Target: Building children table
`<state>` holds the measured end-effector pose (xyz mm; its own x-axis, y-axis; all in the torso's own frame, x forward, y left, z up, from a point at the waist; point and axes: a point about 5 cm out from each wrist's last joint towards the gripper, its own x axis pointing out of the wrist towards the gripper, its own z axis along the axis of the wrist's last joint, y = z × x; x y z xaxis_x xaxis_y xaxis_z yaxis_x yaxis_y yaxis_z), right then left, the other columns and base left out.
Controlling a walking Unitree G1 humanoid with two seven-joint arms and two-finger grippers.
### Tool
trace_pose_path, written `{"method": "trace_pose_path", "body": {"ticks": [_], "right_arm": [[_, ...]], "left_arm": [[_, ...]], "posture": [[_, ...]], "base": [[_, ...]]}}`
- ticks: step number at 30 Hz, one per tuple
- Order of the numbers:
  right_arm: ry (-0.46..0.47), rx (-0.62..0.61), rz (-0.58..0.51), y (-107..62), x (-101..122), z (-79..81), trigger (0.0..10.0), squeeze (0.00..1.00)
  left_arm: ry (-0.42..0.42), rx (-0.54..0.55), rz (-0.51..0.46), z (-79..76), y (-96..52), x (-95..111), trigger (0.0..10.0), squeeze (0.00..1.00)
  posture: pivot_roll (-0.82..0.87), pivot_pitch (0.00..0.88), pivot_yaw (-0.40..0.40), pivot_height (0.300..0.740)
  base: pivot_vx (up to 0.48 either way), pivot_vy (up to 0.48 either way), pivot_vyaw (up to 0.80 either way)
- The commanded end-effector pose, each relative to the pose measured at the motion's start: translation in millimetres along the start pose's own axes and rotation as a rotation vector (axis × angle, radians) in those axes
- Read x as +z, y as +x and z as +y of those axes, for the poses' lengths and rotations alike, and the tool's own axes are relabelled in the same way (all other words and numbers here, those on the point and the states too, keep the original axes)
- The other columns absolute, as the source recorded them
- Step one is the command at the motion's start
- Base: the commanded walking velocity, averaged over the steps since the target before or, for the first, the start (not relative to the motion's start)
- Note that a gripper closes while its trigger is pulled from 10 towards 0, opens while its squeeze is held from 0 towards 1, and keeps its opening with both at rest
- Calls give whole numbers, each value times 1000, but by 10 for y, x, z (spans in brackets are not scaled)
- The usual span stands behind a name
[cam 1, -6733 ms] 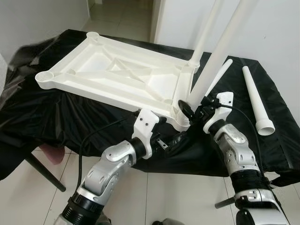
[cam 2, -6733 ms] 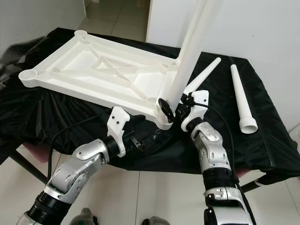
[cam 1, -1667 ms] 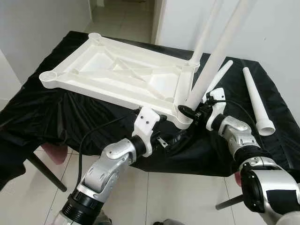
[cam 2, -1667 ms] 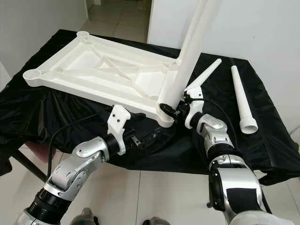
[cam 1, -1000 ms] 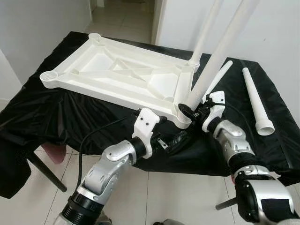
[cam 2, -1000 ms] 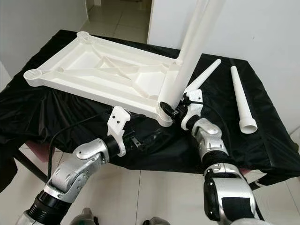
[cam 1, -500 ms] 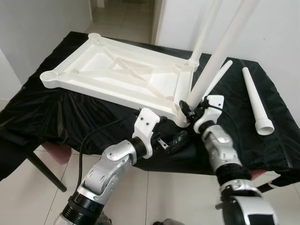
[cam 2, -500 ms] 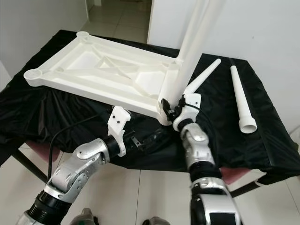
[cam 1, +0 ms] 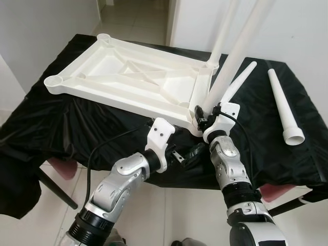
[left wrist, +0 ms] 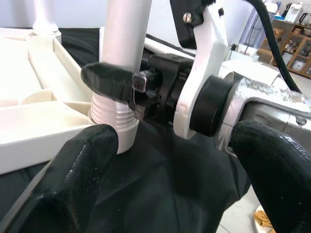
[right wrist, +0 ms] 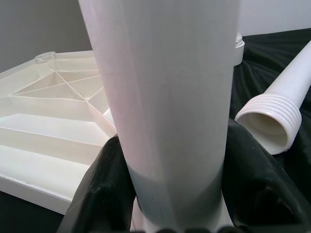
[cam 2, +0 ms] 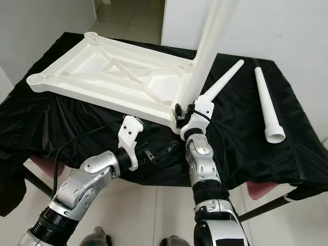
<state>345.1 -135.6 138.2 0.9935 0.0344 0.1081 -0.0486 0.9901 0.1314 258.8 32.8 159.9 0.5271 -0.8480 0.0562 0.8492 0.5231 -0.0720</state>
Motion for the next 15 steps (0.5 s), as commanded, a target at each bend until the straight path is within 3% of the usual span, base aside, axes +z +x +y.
{"method": "trace_pose_path", "body": {"ticks": [1, 15], "right_arm": [[60, -53, -15, -15, 27, -35, 10000, 0], [31, -130, -6, -78, -10, -18, 10000, 0]], "left_arm": [[-5, -75, 14, -33, -3, -6, 10000, 0], [-10, -82, 22, 11, -27, 19, 10000, 0]], "posture": [[28, 3, 17, 740], [23, 1, 32, 740]], "base": [[0, 0, 0], [0, 0, 0]]}}
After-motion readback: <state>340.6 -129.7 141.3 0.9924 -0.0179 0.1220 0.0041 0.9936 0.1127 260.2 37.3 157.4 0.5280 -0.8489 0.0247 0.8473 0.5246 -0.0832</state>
